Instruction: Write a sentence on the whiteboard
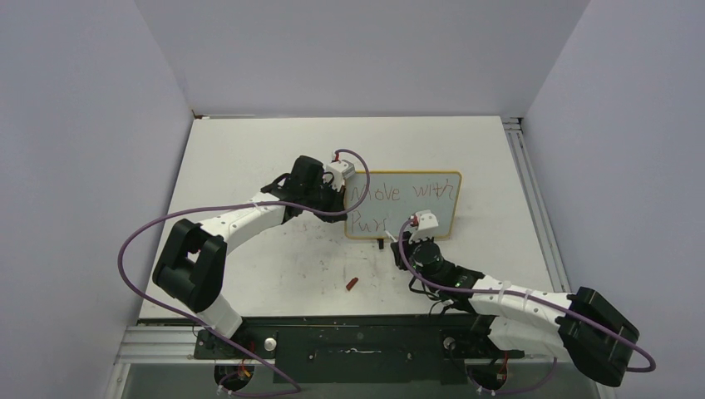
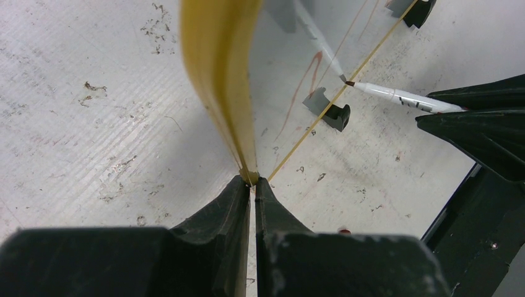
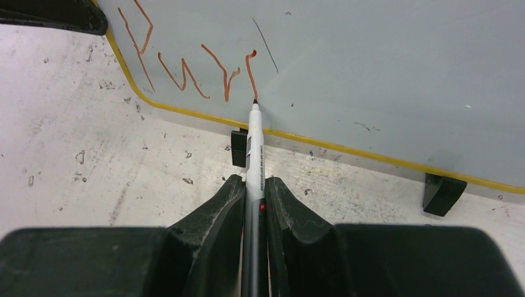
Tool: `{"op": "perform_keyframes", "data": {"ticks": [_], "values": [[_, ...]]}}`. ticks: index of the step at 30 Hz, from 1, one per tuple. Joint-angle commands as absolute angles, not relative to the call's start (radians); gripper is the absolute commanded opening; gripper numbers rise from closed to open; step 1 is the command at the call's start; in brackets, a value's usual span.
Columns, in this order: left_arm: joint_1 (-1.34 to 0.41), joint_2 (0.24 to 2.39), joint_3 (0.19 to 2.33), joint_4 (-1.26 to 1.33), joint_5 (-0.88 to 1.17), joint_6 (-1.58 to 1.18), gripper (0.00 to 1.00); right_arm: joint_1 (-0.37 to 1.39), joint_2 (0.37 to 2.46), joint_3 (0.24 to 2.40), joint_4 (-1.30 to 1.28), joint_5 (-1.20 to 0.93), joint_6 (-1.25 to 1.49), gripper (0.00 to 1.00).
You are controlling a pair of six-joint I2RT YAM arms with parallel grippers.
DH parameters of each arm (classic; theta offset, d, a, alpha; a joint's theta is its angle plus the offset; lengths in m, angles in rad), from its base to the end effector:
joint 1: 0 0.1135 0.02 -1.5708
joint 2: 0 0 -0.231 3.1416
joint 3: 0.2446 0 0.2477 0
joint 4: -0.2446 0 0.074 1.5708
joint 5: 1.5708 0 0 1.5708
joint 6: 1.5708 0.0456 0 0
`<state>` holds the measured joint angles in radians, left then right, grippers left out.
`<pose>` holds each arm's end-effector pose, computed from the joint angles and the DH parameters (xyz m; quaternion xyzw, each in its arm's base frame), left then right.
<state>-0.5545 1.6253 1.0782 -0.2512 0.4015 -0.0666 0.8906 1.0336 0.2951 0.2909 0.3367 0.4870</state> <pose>0.2882 -0.1994 0.1873 0.2922 0.8627 -0.2887 0.2950 0.1535 0.1658 0.1439 -0.0798 0.8354 0.2242 0.4955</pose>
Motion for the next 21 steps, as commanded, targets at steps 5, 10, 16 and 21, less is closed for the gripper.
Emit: {"op": "perform_keyframes", "data": {"ticks": [5,10,16,21], "values": [[-0.554,1.6,1.132,-0.227,0.431,-0.069,0.0,0.885,1.094,0.286,0.331,0.309,0.525,0.05],[-0.555,1.601,1.133,-0.226,0.432,-0.069,0.0,0.888,1.105,0.287,0.332,0.303,0.531,0.05],[-0.555,1.603,1.132,-0.226,0.433,-0.069,0.0,0.894,1.032,0.289,0.308,0.324,0.526,0.05],[-0.554,1.603,1.132,-0.227,0.433,-0.069,0.0,0.896,0.956,0.303,0.278,0.341,0.505,0.05]]}}
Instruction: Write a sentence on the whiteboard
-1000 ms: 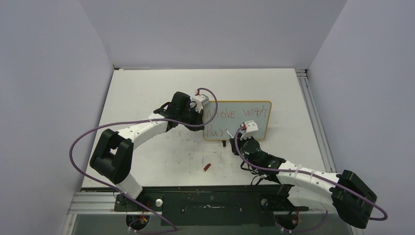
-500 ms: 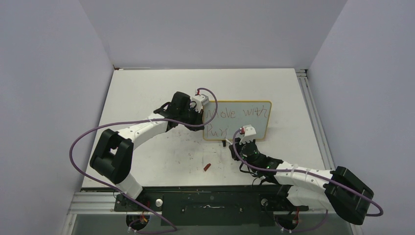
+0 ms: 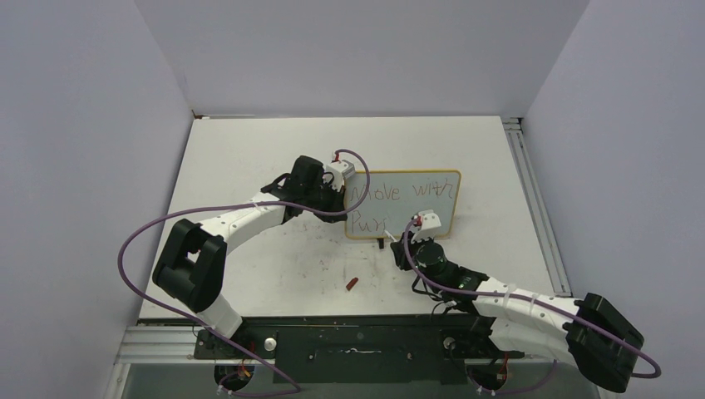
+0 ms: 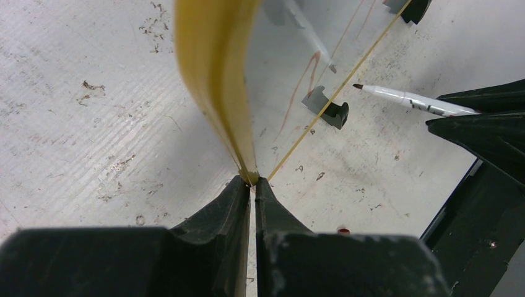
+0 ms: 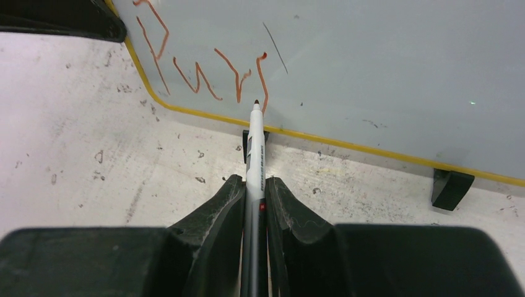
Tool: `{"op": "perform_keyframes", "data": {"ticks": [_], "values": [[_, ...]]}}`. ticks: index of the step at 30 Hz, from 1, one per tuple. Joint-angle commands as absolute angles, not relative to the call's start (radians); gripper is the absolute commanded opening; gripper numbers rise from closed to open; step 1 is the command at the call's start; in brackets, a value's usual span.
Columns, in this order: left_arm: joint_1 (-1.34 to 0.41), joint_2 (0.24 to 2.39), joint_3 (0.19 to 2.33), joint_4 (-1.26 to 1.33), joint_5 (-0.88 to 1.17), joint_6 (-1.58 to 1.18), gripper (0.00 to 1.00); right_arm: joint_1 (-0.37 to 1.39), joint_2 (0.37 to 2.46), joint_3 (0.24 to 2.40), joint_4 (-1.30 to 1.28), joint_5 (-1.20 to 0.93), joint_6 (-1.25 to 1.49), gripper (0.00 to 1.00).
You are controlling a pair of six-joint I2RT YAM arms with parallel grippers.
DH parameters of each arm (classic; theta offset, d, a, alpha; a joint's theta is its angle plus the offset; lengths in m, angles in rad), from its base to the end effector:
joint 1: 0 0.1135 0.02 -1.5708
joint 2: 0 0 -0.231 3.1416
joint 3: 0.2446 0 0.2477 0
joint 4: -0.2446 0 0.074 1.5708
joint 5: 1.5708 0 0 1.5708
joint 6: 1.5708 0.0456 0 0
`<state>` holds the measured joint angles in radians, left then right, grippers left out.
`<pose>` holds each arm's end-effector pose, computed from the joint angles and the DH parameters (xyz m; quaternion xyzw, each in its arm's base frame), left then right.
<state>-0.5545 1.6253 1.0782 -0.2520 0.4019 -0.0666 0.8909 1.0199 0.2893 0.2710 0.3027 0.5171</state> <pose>0.2881 -0.1994 0.1872 0.2922 0.8628 -0.2888 0.2946 0.1510 0.1652 0.1425 -0.0779 0.8400 0.2399 0.4804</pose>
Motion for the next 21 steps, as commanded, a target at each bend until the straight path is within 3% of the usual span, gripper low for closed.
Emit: {"op": "perform_keyframes", "data": {"ticks": [1,21], "values": [[-0.555,1.603,1.133,-0.227,0.433,-0.069,0.0,0.895,0.95,0.313,0.272,0.348,0.499,0.05],[-0.555,1.606,1.132,-0.224,0.434,-0.069,0.0,0.893,1.007,0.351,0.361,0.405,0.433,0.05]]}}
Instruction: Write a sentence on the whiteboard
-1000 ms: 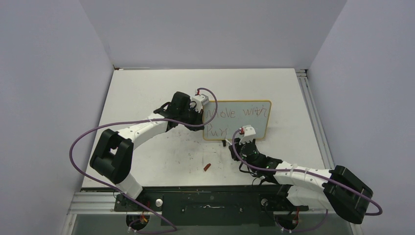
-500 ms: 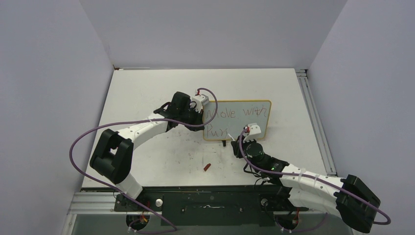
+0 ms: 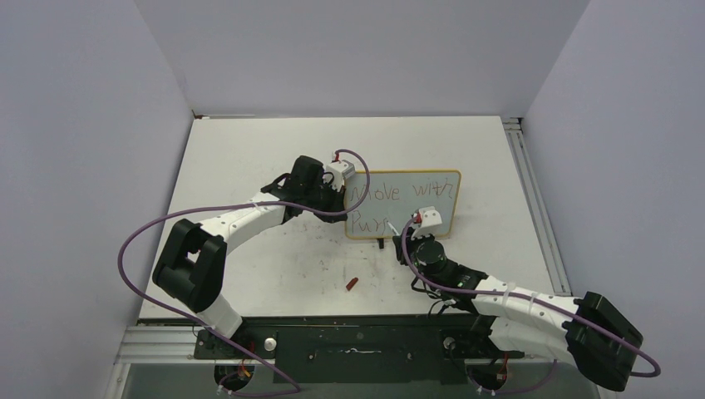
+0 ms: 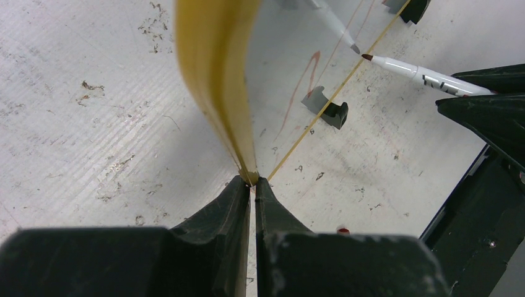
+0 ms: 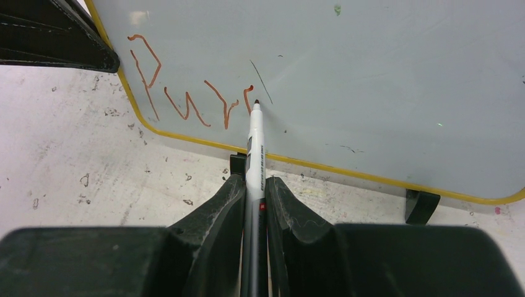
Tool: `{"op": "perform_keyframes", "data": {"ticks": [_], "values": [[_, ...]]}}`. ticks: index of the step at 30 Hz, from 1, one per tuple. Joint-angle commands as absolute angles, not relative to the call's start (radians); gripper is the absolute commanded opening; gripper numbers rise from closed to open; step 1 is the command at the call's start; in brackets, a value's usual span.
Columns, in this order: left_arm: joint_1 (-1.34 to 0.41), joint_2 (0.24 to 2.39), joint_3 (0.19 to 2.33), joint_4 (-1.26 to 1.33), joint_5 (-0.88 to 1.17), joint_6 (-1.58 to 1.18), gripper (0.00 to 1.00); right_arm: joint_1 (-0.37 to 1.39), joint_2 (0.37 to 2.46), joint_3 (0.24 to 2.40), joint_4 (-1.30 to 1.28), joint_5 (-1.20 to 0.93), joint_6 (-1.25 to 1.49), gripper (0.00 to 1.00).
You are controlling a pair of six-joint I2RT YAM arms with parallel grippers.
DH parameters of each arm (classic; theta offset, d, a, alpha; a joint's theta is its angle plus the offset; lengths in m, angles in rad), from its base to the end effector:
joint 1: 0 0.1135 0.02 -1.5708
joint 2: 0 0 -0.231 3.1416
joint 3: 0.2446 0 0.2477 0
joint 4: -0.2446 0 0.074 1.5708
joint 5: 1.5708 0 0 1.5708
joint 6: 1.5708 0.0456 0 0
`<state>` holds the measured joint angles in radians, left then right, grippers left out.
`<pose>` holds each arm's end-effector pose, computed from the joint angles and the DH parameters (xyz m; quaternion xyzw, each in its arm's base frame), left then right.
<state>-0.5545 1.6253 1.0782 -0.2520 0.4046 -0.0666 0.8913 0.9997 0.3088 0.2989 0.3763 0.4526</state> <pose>0.2880 -0.1995 0.1873 0.2926 0.8624 -0.2899 0.2942 0.1551 0.1654 0.1565 -0.0762 0.8197 0.2182 0.5241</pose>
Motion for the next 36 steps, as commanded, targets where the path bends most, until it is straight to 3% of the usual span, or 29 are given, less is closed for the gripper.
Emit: {"op": "perform_keyframes", "data": {"ticks": [1,36], "values": [[-0.555,1.606,1.132,-0.225,0.434,-0.069,0.0,0.892,1.011,0.352,0.363,0.406,0.433,0.05],[-0.555,1.605,1.132,-0.225,0.436,-0.071,0.0,0.891,0.994,0.296,0.3,0.453,0.506,0.05]]}}
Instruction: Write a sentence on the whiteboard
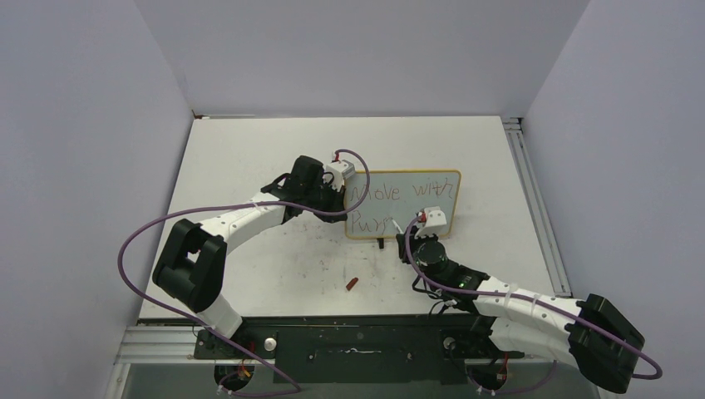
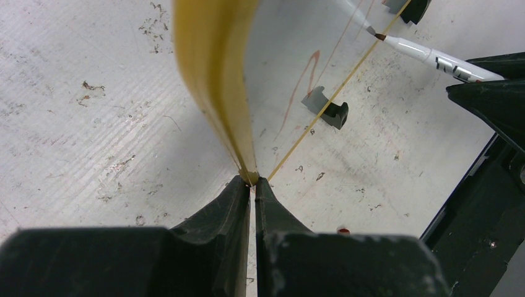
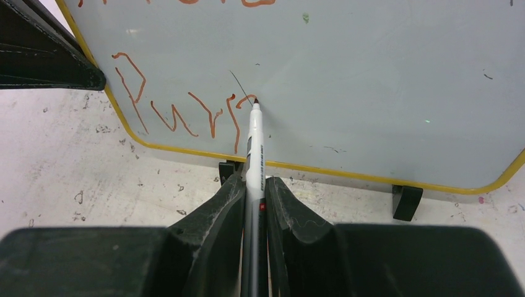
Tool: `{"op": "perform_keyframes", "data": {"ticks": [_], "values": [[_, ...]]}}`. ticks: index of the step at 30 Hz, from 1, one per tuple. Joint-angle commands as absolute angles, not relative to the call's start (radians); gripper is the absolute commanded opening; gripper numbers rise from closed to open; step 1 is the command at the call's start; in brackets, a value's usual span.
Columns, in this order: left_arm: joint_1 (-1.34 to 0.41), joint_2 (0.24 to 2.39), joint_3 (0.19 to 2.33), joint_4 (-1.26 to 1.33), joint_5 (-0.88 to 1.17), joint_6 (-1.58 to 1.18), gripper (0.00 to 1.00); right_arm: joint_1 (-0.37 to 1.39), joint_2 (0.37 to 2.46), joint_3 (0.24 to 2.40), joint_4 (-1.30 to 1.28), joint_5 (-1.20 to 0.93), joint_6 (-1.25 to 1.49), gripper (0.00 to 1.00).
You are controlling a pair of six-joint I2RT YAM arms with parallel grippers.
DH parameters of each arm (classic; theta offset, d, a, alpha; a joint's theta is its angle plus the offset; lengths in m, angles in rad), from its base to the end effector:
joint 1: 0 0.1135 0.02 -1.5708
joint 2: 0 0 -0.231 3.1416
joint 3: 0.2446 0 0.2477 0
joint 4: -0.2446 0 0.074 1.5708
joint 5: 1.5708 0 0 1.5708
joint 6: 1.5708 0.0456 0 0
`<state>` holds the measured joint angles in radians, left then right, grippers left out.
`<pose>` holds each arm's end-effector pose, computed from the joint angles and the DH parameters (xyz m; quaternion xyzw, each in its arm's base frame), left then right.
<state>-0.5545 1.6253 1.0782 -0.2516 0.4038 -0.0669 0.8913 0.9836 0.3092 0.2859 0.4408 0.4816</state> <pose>0.2881 -0.1995 0.1873 0.2924 0.8625 -0.2897 0.2944 0.1558 0.1619 0.1589 -0.0455 0.8181 0.2043 0.5357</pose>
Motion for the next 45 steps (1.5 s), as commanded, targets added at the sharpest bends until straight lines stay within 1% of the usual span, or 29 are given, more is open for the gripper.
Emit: {"op": "perform_keyframes", "data": {"ticks": [1,22,28,36,45], "values": [[-0.555,1.605,1.132,-0.225,0.435,-0.071,0.0,0.89,0.999,0.296,0.303,0.449,0.507,0.05],[-0.555,1.605,1.133,-0.226,0.434,-0.07,0.0,0.896,1.038,0.284,0.381,0.377,0.508,0.05],[-0.555,1.605,1.133,-0.225,0.434,-0.07,0.0,0.901,1.014,0.282,0.377,0.371,0.499,0.05],[-0.555,1.605,1.132,-0.225,0.434,-0.069,0.0,0.904,0.909,0.279,0.29,0.429,0.489,0.05],[-0.555,1.606,1.132,-0.225,0.435,-0.069,0.0,0.893,0.917,0.28,0.271,0.458,0.489,0.05]]}}
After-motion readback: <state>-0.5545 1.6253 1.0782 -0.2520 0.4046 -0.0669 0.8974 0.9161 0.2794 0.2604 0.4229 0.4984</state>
